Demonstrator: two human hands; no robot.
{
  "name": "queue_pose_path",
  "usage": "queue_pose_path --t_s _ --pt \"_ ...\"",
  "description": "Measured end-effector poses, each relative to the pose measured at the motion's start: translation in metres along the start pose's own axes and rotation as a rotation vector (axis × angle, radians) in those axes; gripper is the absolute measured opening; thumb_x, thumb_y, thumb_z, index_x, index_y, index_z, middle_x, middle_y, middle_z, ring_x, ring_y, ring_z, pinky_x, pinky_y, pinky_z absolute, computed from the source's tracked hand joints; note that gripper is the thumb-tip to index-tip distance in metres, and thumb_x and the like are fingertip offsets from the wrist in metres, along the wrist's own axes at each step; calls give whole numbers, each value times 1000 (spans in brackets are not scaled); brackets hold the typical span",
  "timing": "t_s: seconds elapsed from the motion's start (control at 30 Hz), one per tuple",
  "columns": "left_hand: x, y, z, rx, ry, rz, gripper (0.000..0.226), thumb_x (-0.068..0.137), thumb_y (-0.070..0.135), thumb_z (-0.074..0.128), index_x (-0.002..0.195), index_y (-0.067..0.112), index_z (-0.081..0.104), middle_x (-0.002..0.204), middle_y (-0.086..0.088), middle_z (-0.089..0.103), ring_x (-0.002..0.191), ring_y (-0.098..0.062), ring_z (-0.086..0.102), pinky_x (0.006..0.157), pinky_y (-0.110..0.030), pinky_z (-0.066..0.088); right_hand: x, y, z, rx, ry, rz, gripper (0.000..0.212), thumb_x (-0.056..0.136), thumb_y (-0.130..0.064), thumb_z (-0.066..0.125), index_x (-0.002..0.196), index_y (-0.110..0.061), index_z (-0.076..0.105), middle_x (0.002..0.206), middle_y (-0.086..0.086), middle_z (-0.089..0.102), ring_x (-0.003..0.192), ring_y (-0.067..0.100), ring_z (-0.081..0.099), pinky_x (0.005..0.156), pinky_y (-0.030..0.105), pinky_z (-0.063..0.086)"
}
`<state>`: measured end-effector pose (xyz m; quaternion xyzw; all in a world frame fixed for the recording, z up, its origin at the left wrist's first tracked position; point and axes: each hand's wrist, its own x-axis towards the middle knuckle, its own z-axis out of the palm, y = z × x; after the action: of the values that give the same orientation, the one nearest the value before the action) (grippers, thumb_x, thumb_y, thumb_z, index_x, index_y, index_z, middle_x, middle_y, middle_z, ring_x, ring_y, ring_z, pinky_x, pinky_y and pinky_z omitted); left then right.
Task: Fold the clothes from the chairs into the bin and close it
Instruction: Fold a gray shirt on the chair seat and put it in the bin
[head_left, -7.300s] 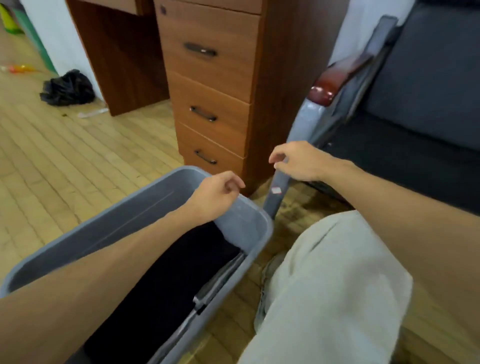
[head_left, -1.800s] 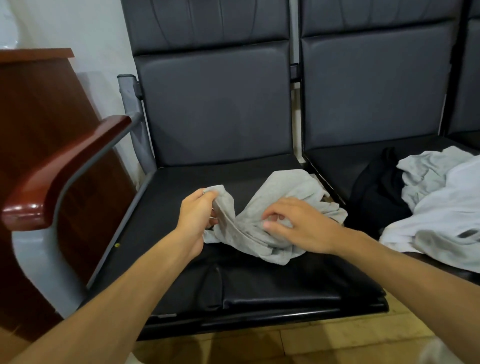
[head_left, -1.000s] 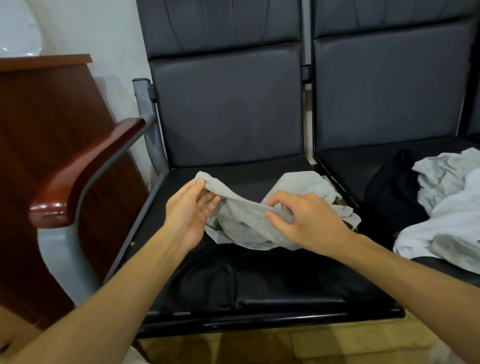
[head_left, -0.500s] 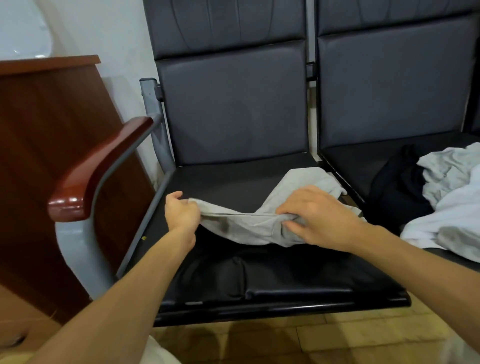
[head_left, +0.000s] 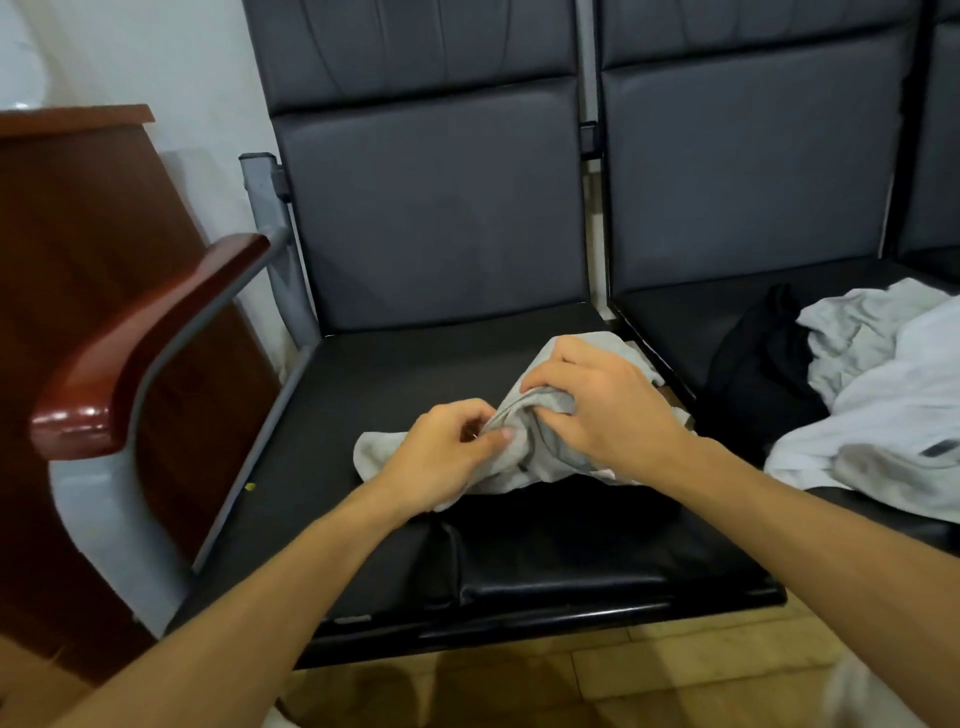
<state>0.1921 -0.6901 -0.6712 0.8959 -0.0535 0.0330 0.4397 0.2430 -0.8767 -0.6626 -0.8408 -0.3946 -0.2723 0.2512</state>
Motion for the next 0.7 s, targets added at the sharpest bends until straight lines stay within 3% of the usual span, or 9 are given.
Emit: queue_pose_path --t_s 0.07,0.17,0.33,0.43,0.5,0.6,0.7 --pt "3 -2 -5 -49 65 -2 11 93 23 62 85 19 69 83 -1 71 82 -19 66 81 -40 53 1 4 -2 49 -48 51 18 81 -32 63 91 -19 72 88 -2 62 80 19 61 63 42 53" --pt "6 -5 -13 -105 117 -29 12 93 22 62 85 17 70 80 1 71 77 -9 64 77 -31 51 3 11 -9 222 -153 167 25 73 -32 82 92 -18 73 90 -3 68 87 12 61 80 34 51" --pt "6 -12 -17 -1 41 -22 21 94 28 61 81 14 69 70 5 63 70 -7 57 71 -28 46 4 11 -14 654 -204 444 10 76 -17 80 84 -16 73 84 -5 71 79 1 64 74 15 51" --pt "7 -12 -19 9 19 -35 17 95 25 59 87 14 69 76 4 66 74 -8 60 72 -25 48 4 8 -20 807 -402 551 16 79 -19 76 94 -15 73 89 -3 70 83 1 64 74 14 51" --pt "5 -14 -20 -56 -50 -55 14 96 19 58 94 12 70 87 -3 72 82 -11 65 78 -27 51 3 3 -22 907 -614 574 25 80 -29 72 102 -16 72 95 -2 71 89 6 66 81 19 52" --pt "-1 -15 -19 -107 -234 -80 13 96 12 58 96 7 70 92 -6 73 85 -10 66 81 -23 51 3 -5 -26 1029 -896 595 44 84 -42 57 111 -9 67 102 5 68 81 16 66 69 25 55" --pt "-5 -14 -22 -74 -457 -126 13 93 8 59 86 9 70 80 4 67 78 0 60 75 -15 46 2 -4 -24 842 -934 625 40 95 -39 52 102 -2 66 98 12 70 76 23 70 66 29 57"
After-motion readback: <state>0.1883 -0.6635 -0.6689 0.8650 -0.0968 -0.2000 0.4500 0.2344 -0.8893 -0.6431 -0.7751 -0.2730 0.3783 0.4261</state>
